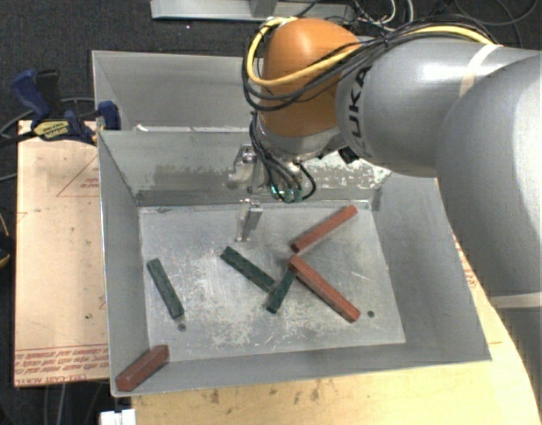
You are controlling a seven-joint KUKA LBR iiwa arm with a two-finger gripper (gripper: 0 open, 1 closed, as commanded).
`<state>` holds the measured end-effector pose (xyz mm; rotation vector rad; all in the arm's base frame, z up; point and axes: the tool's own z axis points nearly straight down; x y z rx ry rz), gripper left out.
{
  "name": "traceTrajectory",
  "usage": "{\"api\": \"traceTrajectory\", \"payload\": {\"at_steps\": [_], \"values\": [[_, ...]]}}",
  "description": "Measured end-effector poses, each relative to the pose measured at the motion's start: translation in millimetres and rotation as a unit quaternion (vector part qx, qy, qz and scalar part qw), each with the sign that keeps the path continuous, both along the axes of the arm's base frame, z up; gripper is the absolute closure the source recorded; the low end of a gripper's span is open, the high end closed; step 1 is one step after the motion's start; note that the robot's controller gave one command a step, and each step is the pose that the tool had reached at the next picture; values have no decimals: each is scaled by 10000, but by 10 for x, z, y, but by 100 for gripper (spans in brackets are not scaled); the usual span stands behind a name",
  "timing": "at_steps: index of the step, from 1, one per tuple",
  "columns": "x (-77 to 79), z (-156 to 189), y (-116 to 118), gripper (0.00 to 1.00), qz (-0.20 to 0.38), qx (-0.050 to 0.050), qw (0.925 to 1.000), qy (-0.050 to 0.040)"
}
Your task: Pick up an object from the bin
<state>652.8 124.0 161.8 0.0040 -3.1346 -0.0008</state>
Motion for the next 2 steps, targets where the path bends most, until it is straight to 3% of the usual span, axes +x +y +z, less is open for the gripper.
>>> {"api": "traceTrajectory", "payload": {"at_steps": [1,2], "values": [[18,52,-3,0,-7,4,10000,-41],[-280,-778,-264,100,425,28,9991,-85]]}}
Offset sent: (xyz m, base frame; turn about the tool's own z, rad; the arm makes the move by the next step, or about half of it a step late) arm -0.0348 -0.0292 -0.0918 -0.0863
